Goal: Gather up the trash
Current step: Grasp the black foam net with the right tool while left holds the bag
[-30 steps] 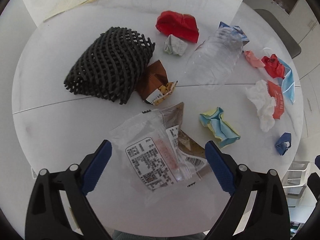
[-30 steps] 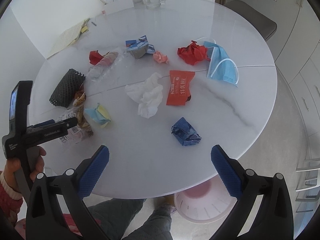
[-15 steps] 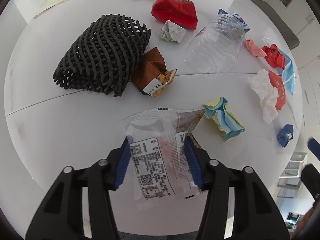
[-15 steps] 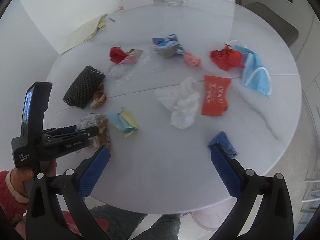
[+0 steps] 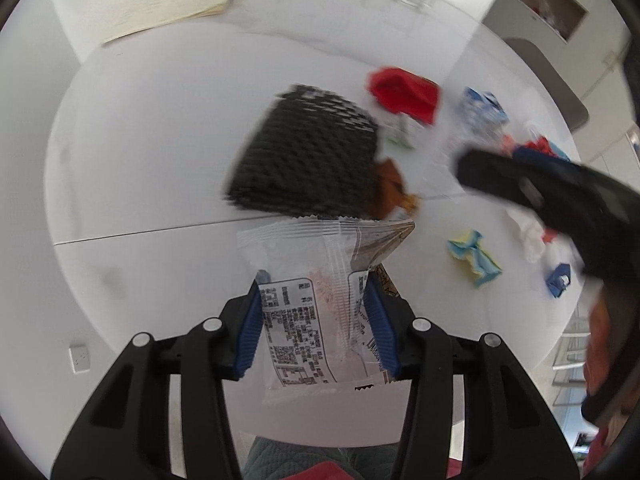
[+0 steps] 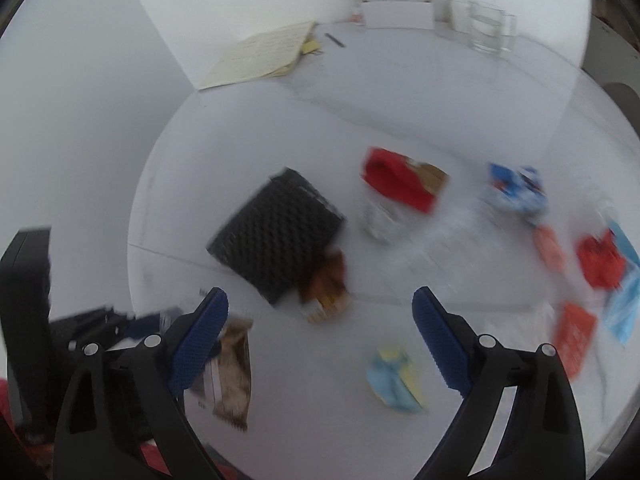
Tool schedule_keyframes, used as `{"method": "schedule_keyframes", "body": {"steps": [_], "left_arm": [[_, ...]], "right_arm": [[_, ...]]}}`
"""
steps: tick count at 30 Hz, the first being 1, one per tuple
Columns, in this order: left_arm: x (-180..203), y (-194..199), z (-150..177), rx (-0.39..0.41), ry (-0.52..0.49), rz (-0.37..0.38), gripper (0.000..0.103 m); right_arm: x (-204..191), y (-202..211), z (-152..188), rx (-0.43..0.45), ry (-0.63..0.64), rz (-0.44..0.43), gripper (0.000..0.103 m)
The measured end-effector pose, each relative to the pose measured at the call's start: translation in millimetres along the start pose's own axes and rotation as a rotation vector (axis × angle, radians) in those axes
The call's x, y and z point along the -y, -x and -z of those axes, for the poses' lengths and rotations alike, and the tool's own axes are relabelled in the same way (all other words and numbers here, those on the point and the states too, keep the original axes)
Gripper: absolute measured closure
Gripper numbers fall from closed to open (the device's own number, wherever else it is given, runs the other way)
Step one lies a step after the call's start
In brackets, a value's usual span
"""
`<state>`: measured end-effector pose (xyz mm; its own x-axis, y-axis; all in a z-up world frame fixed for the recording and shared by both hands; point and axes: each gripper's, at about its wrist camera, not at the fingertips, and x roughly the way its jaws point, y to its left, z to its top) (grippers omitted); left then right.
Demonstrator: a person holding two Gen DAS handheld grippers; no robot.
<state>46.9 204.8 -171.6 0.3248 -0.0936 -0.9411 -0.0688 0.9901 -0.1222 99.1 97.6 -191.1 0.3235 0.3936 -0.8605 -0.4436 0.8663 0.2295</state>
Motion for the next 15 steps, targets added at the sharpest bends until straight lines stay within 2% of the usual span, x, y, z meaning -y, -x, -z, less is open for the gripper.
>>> {"method": "schedule_keyframes", "body": {"steps": [5,8,11,15], "left_arm": [[-44.5,1.9,-4.2,0.008,0.077,-0.030,0.056],[-59.3,-0.2,-6.7,0.016,0.095,-0.047,0.056],[-72.2,-1.9,-8.4,0.021,0.109,-0.055,0.056],[-80.3,-8.2,-11.2,0.017,0.124,-0.056,0.056]], "right_arm": [[-16.9,-55.6,-45.6,-0.068,0.051,-0.039,0.010],[-21.9,-85.6,-72.9,-0.137,0.131,-0.075,0.010],[-21.0,-116.0,-91.0,-0.248,0.196,-0.100,0.010],[-16.2,-132.3,-98.0,-0.279,0.212,-0.120,0.012]]}}
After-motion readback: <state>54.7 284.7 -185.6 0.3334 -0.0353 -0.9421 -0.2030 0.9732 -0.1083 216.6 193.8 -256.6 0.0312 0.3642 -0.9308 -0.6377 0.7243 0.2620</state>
